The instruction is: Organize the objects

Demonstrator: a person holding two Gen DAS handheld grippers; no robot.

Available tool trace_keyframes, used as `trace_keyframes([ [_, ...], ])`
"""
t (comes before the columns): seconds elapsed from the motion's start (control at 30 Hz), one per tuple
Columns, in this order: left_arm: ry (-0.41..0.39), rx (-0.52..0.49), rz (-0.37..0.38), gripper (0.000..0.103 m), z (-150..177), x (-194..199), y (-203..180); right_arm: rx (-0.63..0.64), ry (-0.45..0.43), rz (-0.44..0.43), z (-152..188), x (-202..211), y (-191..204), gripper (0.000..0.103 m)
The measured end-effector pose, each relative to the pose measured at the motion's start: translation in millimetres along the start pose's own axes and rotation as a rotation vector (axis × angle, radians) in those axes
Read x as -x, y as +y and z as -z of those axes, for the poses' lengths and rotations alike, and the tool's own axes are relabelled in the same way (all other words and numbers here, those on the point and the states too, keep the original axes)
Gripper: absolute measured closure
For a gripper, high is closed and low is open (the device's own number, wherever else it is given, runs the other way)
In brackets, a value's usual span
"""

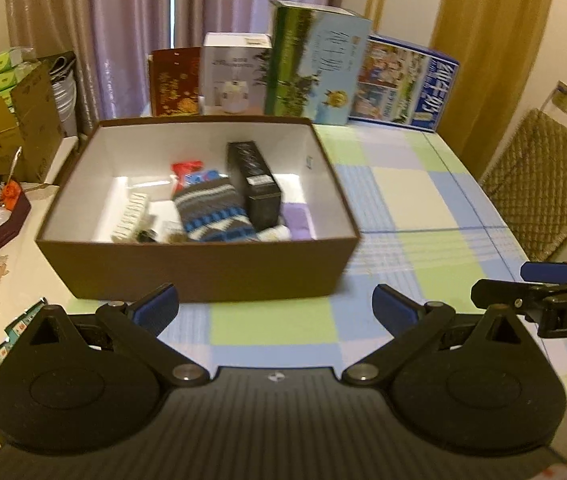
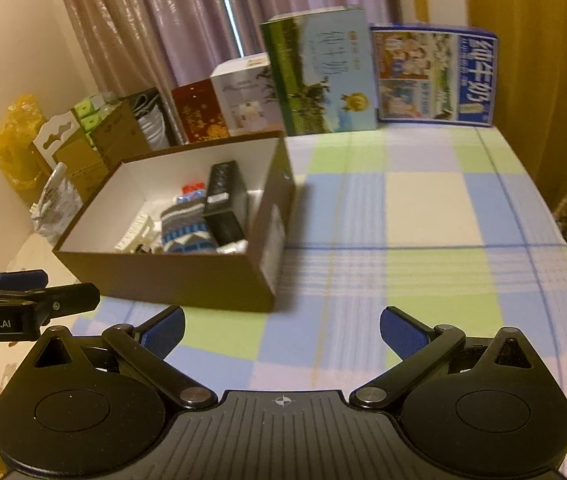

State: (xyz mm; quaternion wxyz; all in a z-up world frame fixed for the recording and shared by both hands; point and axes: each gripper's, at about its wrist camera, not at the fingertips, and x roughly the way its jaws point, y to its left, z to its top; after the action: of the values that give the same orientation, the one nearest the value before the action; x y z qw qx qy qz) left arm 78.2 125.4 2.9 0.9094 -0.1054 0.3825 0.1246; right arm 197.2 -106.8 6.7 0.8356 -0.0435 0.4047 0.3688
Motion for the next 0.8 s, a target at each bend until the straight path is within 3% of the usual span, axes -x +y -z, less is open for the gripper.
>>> trace_keyframes([
  [0.4, 0.019, -0.033, 0.042, 0.001, 29.6, 13.9, -66.0, -0.028, -0.006, 0.037, 34.7, 51.9, -47.0, 0.002],
  [0.8, 0.011, -0.038, 0.041, 0.001, 58.4, 37.5, -97.1, -0.022, -0.013, 0.059, 65.5, 87.1, -64.9, 0.002],
])
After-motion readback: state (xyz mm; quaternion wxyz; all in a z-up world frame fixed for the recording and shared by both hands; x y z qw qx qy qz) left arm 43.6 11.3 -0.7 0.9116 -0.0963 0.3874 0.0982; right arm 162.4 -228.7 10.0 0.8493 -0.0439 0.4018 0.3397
